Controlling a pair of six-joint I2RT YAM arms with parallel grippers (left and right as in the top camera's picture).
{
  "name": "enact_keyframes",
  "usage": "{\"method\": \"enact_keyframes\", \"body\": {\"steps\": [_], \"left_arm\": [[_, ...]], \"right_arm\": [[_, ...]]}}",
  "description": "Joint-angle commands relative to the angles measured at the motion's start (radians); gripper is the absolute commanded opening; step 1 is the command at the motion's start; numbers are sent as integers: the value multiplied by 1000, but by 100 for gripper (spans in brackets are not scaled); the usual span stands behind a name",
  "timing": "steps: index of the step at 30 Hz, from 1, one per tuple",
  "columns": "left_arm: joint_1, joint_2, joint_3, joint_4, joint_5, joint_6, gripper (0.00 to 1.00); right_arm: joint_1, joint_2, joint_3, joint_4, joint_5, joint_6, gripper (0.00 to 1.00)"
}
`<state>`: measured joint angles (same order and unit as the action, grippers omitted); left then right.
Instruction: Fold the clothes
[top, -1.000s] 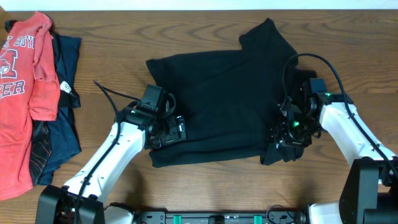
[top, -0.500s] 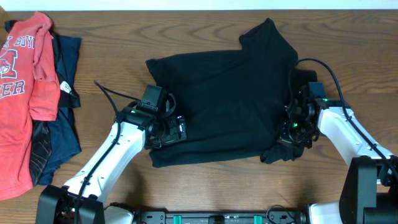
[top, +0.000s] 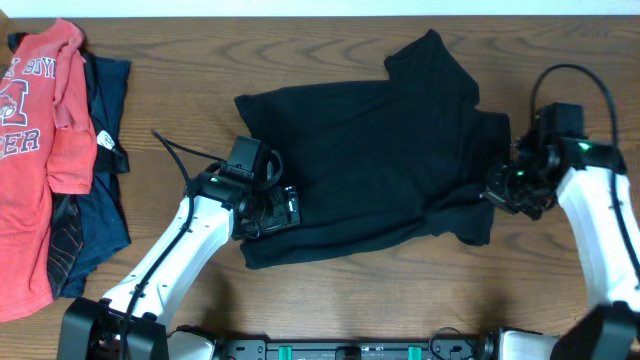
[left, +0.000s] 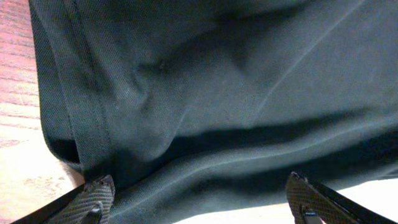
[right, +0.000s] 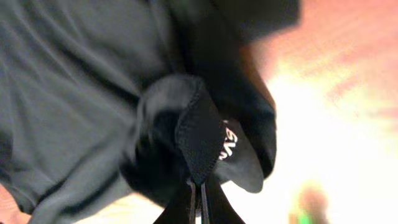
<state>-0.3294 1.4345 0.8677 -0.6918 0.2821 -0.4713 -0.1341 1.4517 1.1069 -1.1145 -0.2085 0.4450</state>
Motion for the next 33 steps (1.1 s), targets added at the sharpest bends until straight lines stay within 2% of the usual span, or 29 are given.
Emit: {"method": "enact_keyframes", "body": {"steps": [1, 8, 19, 33], "left_arm": [[3, 1, 0, -2, -2, 6, 90], [3, 1, 0, 5, -2, 6, 90], [3, 1, 0, 11, -2, 13, 90], [3, 1, 0, 25, -2, 13, 90]], "right_arm": [[-4, -2, 7, -58, 73, 73, 1], [-9, -3, 5, -154, 216, 127, 1], [-162, -2, -31, -162, 216, 119, 2], [-168, -2, -330, -38, 108, 105, 3]]}}
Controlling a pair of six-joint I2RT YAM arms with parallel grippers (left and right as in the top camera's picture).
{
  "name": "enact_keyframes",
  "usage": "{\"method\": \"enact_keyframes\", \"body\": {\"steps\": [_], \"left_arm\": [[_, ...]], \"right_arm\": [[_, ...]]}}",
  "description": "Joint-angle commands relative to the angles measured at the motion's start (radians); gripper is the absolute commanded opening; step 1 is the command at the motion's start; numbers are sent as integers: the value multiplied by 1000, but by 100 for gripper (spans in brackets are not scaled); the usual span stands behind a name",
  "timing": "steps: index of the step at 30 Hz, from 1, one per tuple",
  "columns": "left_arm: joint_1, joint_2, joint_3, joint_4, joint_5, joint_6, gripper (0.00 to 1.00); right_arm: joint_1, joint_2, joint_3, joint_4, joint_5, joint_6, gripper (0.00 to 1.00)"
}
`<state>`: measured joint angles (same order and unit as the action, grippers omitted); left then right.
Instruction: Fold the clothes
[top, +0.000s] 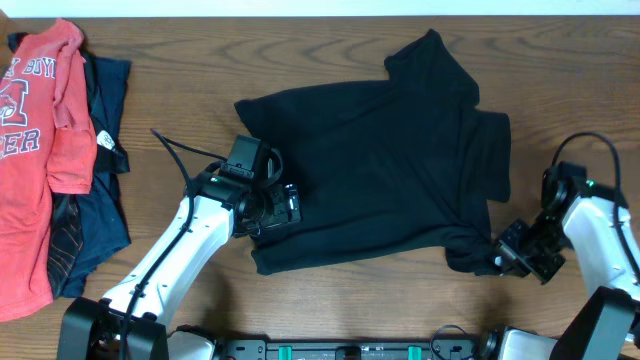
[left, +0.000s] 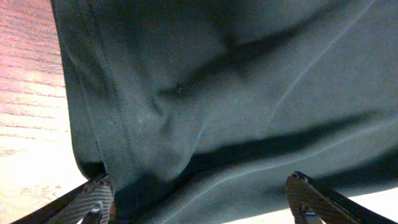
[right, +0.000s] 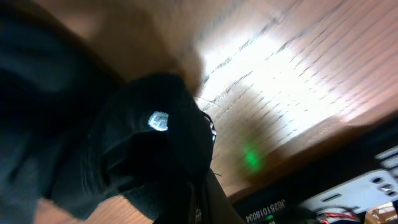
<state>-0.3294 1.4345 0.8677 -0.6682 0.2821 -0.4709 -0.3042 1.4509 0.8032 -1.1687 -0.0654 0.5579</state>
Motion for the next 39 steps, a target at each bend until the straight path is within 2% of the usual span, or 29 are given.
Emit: {"method": "enact_keyframes", "body": {"steps": [1, 2, 4, 5, 9, 14, 18, 21, 22, 24, 25, 26, 28, 31, 33, 34, 35, 36, 39], "left_arm": [[3, 1, 0, 1, -2, 13, 90], [3, 1, 0, 2, -2, 13, 90], [3, 1, 0, 5, -2, 13, 90], [3, 1, 0, 5, -2, 13, 90], [3, 1, 0, 5, -2, 13, 90], [3, 1, 2, 45, -2, 13, 93], [6, 1, 41, 81, -6, 13, 86], [8, 1, 97, 80, -74, 27, 86], [16, 2, 114, 80, -106, 33, 86], [48, 12, 150, 87, -138, 41, 84], [74, 24, 171, 93, -137, 51, 80], [99, 37, 190, 95, -136, 51, 78], [152, 80, 240, 94, -111, 77, 72], [219, 163, 318, 90, -44, 99, 49], [244, 218, 364, 83, -16, 101, 49], [251, 249, 388, 83, -2, 108, 52], [255, 275, 408, 83, 6, 112, 63], [256, 300, 426, 82, 6, 112, 66], [255, 372, 484, 83, 13, 112, 66]], "right_arm": [[5, -2, -26, 34, -55, -43, 22], [6, -2, -21, 42, -59, -63, 41], [11, -2, 0, 52, -59, -88, 68], [14, -2, 16, 52, -58, -98, 73], [18, -6, 104, 50, -59, -132, 80], [48, -25, 253, 42, -59, -203, 82], [113, -26, 357, 28, -59, -288, 77], [169, -26, 388, 18, -59, -332, 74], [184, -26, 388, 18, -59, -337, 71], [214, -26, 388, 22, -59, -345, 48], [228, -26, 388, 26, -59, -352, 38], [241, -26, 389, 29, -59, -356, 37], [265, -26, 392, 28, -59, -367, 48], [292, -26, 399, 23, -59, -372, 48], [306, -27, 411, 11, -59, -372, 49], [312, -29, 421, 1, -58, -372, 50], [317, -32, 431, -8, -58, -373, 50], [320, -36, 441, -16, -58, -373, 51], [327, -55, 489, -45, -55, -381, 52]]}}
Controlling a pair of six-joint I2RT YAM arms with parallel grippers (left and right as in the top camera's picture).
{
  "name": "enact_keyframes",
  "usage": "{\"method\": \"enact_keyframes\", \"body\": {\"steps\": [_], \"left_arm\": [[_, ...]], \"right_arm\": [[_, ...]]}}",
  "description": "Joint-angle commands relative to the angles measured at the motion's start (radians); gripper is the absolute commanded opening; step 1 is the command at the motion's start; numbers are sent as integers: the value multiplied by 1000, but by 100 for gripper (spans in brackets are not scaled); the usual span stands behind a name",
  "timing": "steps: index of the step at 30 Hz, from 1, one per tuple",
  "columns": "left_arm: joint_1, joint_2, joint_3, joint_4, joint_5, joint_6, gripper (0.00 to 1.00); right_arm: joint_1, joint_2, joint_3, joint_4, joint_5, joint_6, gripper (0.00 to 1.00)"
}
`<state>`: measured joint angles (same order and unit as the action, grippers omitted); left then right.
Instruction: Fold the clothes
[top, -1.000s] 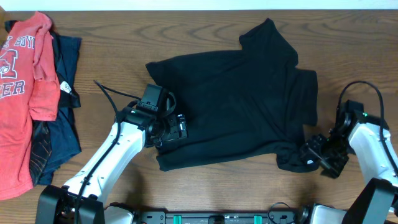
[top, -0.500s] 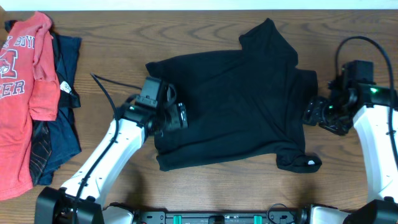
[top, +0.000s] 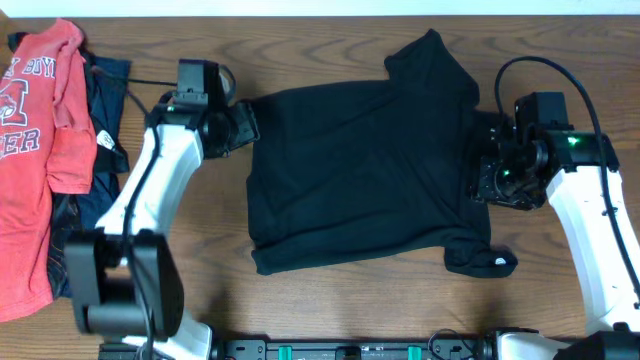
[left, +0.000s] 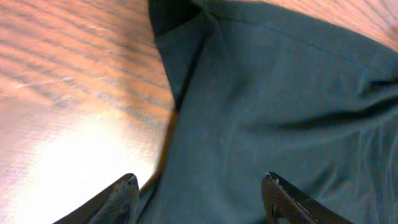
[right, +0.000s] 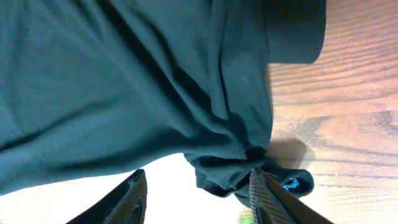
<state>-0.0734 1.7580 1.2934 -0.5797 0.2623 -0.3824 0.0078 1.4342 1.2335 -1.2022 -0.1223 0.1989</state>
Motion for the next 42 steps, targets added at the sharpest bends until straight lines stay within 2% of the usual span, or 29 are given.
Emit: {"method": "enact_keyframes", "body": {"steps": [1, 12, 27, 42], "left_arm": [[0, 72, 77, -5, 40, 23, 67], [11, 288, 256, -10, 92, 17, 68], [90, 443, 393, -13, 159, -23, 68], [93, 529, 408, -1, 175, -42, 66]], "right_arm": [[16, -43, 75, -21, 3, -24, 52], [78, -93, 241, -161, 6, -44, 53], [165, -110, 247, -187, 14, -51, 51], [216, -110, 266, -186, 13, -39, 50]]}}
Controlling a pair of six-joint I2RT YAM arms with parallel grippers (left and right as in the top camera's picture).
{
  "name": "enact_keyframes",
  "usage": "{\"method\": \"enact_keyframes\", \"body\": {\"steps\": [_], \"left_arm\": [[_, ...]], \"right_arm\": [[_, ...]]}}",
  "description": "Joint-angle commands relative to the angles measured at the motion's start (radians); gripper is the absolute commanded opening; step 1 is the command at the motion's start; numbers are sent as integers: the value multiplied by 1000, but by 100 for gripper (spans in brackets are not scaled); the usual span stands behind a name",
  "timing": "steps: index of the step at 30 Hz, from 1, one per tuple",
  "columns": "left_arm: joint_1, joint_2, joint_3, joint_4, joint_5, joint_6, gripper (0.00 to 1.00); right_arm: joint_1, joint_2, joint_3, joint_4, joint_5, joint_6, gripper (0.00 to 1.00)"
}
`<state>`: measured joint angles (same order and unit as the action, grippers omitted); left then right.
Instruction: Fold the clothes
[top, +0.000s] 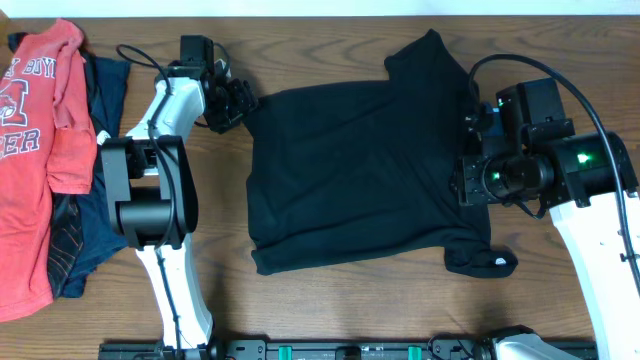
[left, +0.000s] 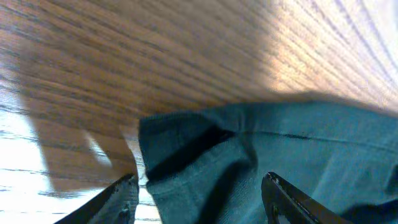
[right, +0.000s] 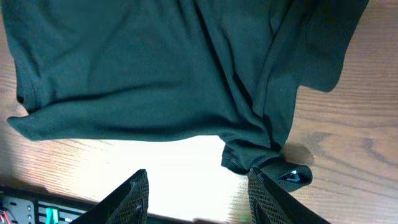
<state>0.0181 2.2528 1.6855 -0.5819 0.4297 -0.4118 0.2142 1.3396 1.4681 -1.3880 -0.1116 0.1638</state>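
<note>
A black T-shirt (top: 360, 160) lies spread flat in the middle of the wooden table (top: 320, 300). Its front right corner is bunched into a small lump (top: 492, 262) showing a label (right: 287, 176). My left gripper (top: 238, 100) is low at the shirt's far left corner (left: 199, 149). It is open, and its fingers (left: 118, 200) straddle that corner without closing on it. My right gripper (top: 474, 186) hangs high over the shirt's right side. In the right wrist view this gripper (right: 200, 200) is open and empty, with the shirt (right: 149, 68) far below.
A red printed shirt (top: 35, 150) lies on a navy garment (top: 105, 150) at the table's left edge. The left arm stretches along the table between that pile and the black shirt. A black rail (top: 330, 350) runs along the front edge.
My left gripper has shifted a little farther back, from the shirt's left edge to its far left corner. The right gripper is higher above the shirt. Both remain open, and the shirt lies as before.
First my right gripper was shut on the shirt's right part, with the left open over the front left hem. Then the right held that part at the front right. Later it was open and higher, the lump on the table and the left at the far left.
</note>
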Motion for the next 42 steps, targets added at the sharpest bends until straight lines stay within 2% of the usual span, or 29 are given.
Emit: {"method": "enact_keyframes", "body": {"steps": [1, 2, 6, 8, 9, 12, 13, 14, 20, 30, 42], "left_arm": [[2, 40, 16, 5, 8, -14, 66], [2, 45, 17, 9, 9, -23, 64], [1, 66, 17, 29, 28, -40, 45], [1, 69, 17, 39, 31, -43, 43], [1, 69, 17, 43, 31, -47, 39], [2, 69, 17, 58, 31, -61, 19], [2, 69, 17, 64, 30, -61, 8], [2, 69, 17, 72, 26, -62, 6], [6, 69, 95, 73, -57, -57, 6], [39, 69, 308, 64, -65, -58, 6], [42, 69, 327, 86, -117, -54, 6]], "right_arm": [[10, -16, 33, 0, 2, -3, 49], [10, -16, 36, -1, 2, -3, 48], [10, -16, 40, -3, 2, -3, 45], [10, -16, 40, -7, 2, -3, 44], [10, -16, 40, -9, 2, 0, 43], [10, -16, 40, -13, 2, 0, 36], [10, -16, 41, -14, 2, 0, 33], [10, -16, 41, -15, 2, 0, 30], [10, -16, 41, -23, 2, 0, 27], [10, -16, 41, -22, 3, 0, 27], [10, -16, 41, -23, 3, 0, 27]]}}
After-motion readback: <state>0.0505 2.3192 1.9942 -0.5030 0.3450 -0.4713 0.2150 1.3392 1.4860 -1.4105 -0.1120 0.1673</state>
